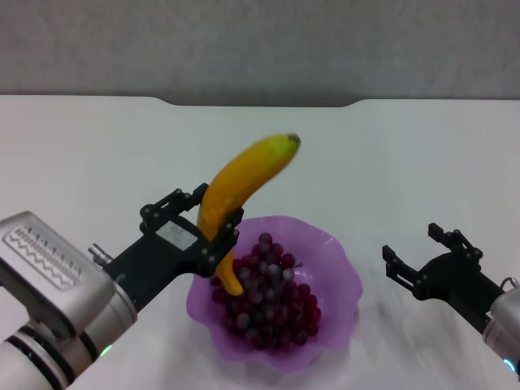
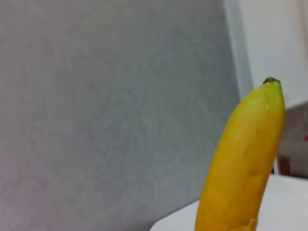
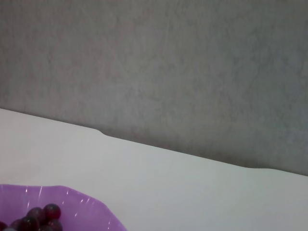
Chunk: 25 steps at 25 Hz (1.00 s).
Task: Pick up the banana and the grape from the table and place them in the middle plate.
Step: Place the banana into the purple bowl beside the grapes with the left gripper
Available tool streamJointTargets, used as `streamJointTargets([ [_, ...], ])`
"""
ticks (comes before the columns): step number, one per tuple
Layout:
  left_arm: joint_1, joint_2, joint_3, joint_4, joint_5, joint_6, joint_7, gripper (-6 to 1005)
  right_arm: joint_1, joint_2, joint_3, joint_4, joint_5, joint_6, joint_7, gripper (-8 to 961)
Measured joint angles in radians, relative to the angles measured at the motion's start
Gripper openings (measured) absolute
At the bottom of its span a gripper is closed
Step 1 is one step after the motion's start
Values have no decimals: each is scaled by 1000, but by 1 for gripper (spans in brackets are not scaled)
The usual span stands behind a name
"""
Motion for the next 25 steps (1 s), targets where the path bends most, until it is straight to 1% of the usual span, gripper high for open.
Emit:
streamJointTargets([
  [2, -1, 1, 21, -16, -49, 24, -24, 645, 0, 0, 0, 0, 0, 0, 0, 891],
  [5, -6, 1, 42, -28, -74, 41, -78, 650, 1, 0, 0, 0, 0, 0, 0, 891],
  [6, -17, 1, 53, -26, -80, 47, -109, 651, 1, 0, 0, 0, 0, 0, 0, 891],
  [8, -46, -1, 74, -6, -87, 61, -155, 654, 1, 1, -1, 0, 0, 0, 0, 891],
  [11, -101, -4, 111, 60, -128, 69, -211, 659, 1, 1, -3, 4, 0, 0, 0, 891],
  [13, -148, -4, 144, 117, -165, 64, -229, 662, 1, 2, -3, 5, 0, 0, 0, 891],
  [15, -179, -4, 168, 150, -188, 63, -234, 665, 1, 2, -4, 6, 0, 0, 0, 891],
  [25, -237, -6, 212, 215, -202, 68, -336, 681, 8, 2, -7, 8, 0, -1, 0, 891],
])
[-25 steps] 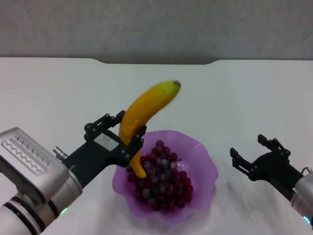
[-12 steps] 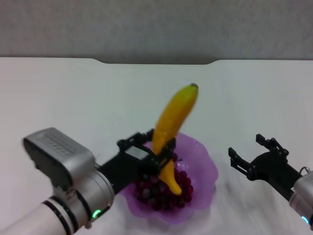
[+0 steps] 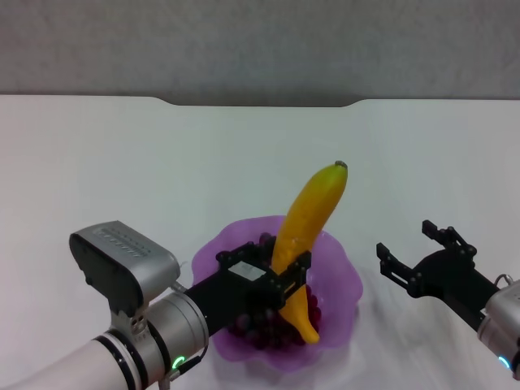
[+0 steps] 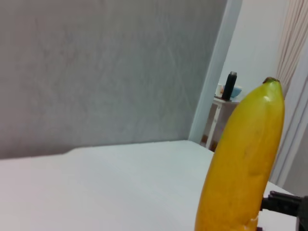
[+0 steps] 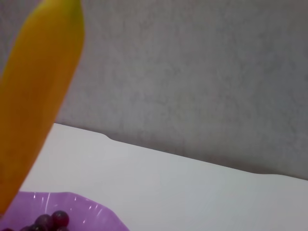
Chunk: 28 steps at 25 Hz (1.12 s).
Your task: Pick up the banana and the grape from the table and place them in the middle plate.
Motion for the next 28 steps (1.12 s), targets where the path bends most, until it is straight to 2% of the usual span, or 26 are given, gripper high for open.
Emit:
streamJointTargets([
  [10, -71, 0, 7, 93, 0, -7, -102, 697, 4, 0, -10, 4, -3, 0, 0, 891],
  [26, -86, 0, -5, 125, -67, -2, -72, 722, 7, 0, -9, 4, -1, -2, 0, 891],
  [28, -84, 3, -19, 111, -69, -5, -59, 792, 7, 0, -9, 3, -1, -2, 0, 891],
])
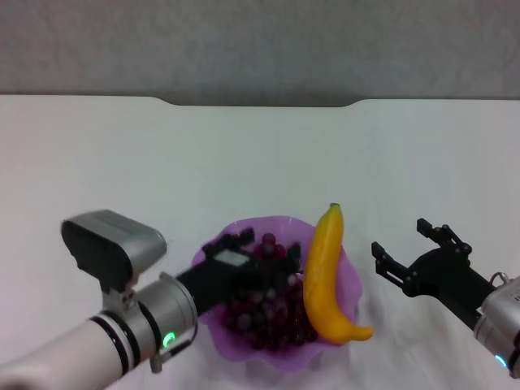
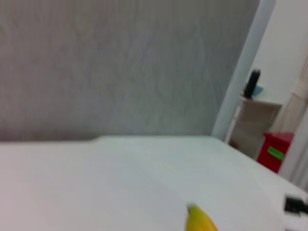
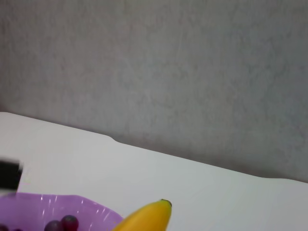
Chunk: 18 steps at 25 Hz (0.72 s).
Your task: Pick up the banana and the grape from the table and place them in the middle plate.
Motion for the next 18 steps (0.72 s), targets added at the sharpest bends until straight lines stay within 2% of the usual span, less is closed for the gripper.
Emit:
streamJointTargets([
  [3, 13, 8, -55, -32, 3, 4, 2, 897, -1, 0, 0, -3, 0, 0, 0, 891],
  [6, 31, 15, -132, -49, 28, 5, 16, 896, -1, 0, 0, -3, 0, 1, 0, 891],
  [9, 62, 7, -265, -54, 81, -20, 70, 895, -1, 0, 3, -2, 0, 1, 0, 891],
  [11, 82, 2, -347, -42, 80, -82, 129, 895, 0, -1, 7, 0, 0, -3, 0, 891],
  [14, 91, -2, -430, 37, 31, -215, 248, 894, 4, -1, 9, 0, 0, -5, 0, 891],
  [18, 77, 0, -467, 243, -87, -405, 415, 893, 9, -2, 19, -7, 0, -7, -19, 891],
])
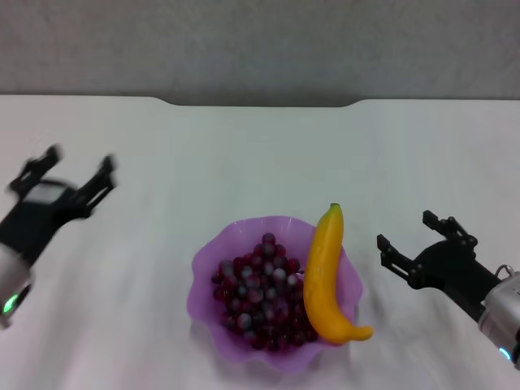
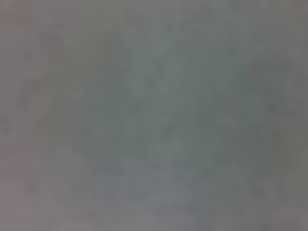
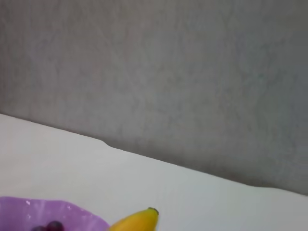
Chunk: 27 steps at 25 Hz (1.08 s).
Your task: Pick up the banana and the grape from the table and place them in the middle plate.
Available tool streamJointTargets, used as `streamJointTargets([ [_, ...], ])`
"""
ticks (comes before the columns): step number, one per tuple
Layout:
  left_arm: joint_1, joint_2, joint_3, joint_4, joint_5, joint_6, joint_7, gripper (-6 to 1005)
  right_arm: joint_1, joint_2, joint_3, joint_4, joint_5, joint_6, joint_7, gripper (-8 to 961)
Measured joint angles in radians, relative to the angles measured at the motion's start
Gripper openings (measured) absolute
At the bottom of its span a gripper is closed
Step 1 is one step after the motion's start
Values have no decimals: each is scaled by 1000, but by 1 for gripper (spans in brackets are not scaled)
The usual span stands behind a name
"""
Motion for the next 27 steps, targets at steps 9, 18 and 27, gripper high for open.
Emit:
streamJointTargets([
  [9, 8, -3, -18, 257, -178, -69, 37, 894, -54, -1, 57, -6, 91, -79, -251, 891],
  [18, 65, -4, -20, 293, -202, -59, 0, 894, -114, -3, 68, -128, 176, -305, -265, 891],
  [27, 64, -6, -15, 295, -203, -57, -6, 893, -139, -3, 69, -133, 230, -316, -265, 891],
])
